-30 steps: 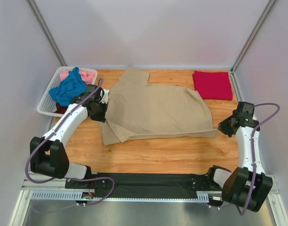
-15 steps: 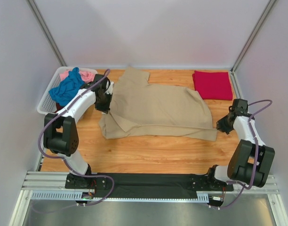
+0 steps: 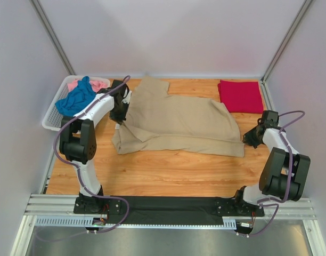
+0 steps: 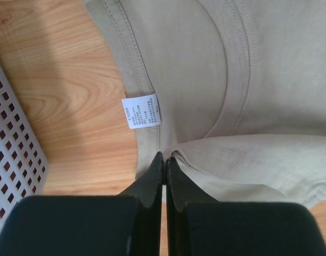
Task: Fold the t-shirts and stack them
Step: Flatten the tshirt out
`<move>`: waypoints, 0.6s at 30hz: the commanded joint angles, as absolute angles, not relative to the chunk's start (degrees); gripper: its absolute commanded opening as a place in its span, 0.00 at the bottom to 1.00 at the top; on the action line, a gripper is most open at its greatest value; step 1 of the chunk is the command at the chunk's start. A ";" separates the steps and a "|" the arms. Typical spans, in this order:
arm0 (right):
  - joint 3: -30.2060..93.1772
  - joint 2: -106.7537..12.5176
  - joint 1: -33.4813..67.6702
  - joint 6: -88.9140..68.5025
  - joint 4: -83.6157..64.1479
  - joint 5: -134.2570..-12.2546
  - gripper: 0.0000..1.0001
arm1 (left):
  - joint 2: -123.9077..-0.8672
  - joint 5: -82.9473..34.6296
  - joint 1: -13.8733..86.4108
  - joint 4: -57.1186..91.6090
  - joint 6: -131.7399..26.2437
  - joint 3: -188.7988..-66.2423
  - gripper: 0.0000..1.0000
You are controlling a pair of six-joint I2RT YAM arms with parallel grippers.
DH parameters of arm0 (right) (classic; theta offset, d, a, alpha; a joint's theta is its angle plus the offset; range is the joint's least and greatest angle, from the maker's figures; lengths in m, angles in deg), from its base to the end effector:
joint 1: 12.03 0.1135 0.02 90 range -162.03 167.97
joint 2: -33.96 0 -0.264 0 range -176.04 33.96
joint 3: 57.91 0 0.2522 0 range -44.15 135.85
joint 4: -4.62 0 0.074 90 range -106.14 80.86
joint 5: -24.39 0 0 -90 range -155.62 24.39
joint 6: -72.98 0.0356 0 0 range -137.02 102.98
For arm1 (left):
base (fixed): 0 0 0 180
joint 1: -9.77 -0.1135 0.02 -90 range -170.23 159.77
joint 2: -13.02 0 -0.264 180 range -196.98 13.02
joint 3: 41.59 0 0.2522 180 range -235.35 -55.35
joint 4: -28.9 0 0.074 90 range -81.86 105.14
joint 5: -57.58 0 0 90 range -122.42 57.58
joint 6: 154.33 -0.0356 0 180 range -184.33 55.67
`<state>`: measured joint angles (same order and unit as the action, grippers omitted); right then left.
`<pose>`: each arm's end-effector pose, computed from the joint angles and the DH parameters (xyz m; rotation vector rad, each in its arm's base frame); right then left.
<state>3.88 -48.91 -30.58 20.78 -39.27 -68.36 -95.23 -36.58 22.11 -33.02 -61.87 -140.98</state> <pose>0.2555 -0.0839 0.1855 1.2687 2.3993 0.1650 0.3795 -0.0804 0.2220 0.2239 2.7906 0.0398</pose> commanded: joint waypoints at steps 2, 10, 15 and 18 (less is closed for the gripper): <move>5.59 -51.02 -30.49 18.84 -35.33 -70.19 0.00 | -96.23 -40.15 22.07 -34.78 -63.80 -144.73 0.00; 6.74 -52.43 -29.79 18.49 -34.19 -72.03 0.00 | -95.53 -41.65 22.07 -36.54 -63.71 -147.02 0.00; 7.88 -54.54 -29.70 18.75 -34.36 -71.95 0.00 | -97.55 -42.17 22.07 -37.33 -63.71 -148.60 0.00; 8.85 -55.07 -29.70 18.49 -34.63 -71.86 0.00 | -98.60 -42.26 22.07 -37.42 -63.71 -149.30 0.00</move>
